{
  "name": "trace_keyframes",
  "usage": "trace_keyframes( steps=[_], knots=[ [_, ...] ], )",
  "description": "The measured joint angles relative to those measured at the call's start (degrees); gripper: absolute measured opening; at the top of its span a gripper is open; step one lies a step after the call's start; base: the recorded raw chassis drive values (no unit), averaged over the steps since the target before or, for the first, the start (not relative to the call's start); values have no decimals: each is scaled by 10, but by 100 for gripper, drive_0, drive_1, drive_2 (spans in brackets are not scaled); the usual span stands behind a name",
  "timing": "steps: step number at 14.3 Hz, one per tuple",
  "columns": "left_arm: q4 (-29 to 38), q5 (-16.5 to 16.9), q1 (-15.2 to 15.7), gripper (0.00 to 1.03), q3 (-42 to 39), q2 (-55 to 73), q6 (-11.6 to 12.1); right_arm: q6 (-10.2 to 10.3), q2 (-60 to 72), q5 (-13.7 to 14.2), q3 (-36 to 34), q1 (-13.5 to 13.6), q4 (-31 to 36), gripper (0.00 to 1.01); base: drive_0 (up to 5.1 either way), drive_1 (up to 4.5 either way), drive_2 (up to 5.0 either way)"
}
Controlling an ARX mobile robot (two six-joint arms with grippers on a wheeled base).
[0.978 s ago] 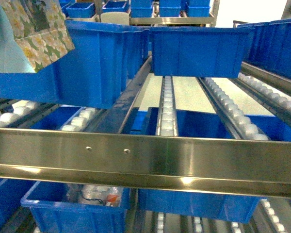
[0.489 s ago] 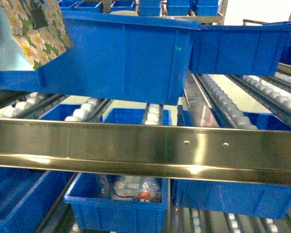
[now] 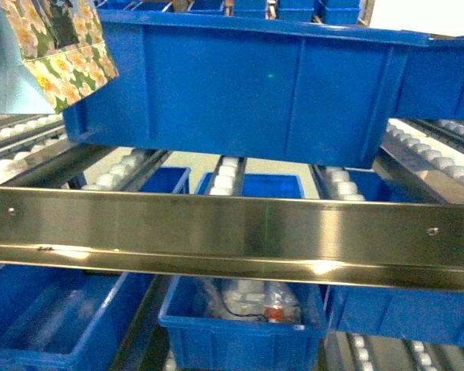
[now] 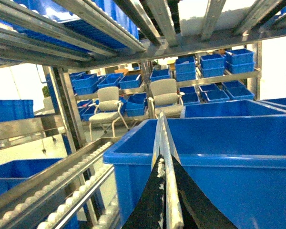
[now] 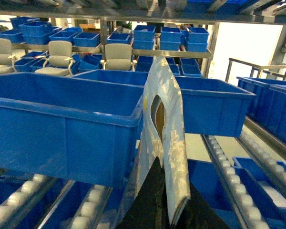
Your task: Move flower gift bag to table near conveyor
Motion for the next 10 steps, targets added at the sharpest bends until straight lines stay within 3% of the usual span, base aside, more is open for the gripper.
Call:
trace_keyframes(
  steps=[10],
  knots=[
    [-1, 0, 0, 2, 0, 0, 0, 0, 0, 0, 0, 0, -2, 2, -473, 150, 346]
  ],
)
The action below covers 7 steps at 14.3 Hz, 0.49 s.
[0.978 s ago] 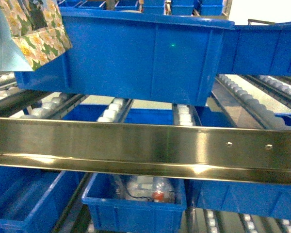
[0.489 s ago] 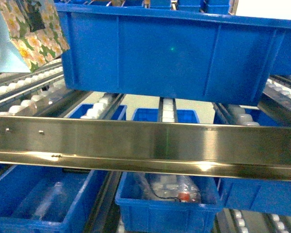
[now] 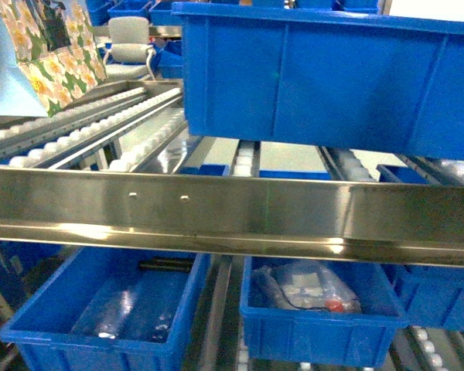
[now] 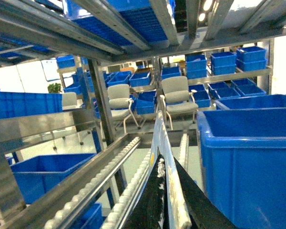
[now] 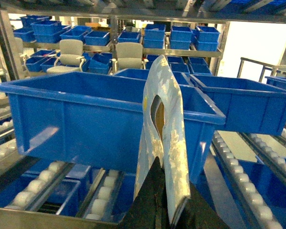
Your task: Move flower gift bag to table near conveyor
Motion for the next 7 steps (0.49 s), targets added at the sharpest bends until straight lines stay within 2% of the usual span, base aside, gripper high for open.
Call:
trace_keyframes(
  steps=[7],
  knots=[
    [1, 0, 0, 2, 0, 0, 0, 0, 0, 0, 0, 0, 1, 2, -477, 148, 349]
  ],
)
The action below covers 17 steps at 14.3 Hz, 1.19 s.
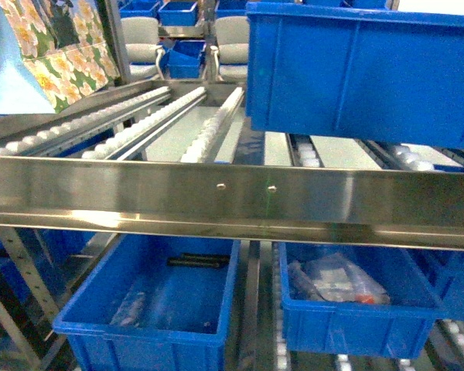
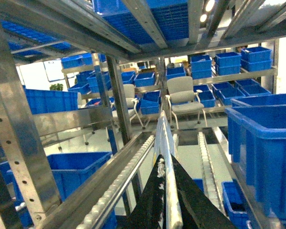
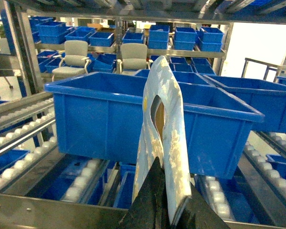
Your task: Move flower gift bag to table near conveyor
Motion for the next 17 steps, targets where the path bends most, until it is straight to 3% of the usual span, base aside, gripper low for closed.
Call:
trace_keyframes(
  steps=[17],
  knots=[
    [0, 0, 0, 2, 0, 0, 0, 0, -2, 0, 0, 0, 0, 2, -474, 91, 373]
  ],
)
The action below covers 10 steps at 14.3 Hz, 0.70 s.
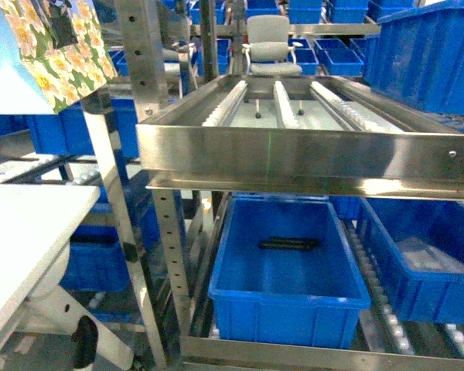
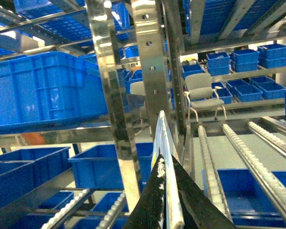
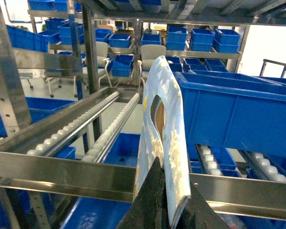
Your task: Move flower gift bag to table near conveyor
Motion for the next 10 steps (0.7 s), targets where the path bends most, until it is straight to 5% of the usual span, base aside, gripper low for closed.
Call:
trace_keyframes(
  steps=[10],
  knots=[
    [0, 0, 0, 2, 0, 0, 0, 0, 1, 0, 0, 0, 0, 2, -470, 106, 368]
  ],
)
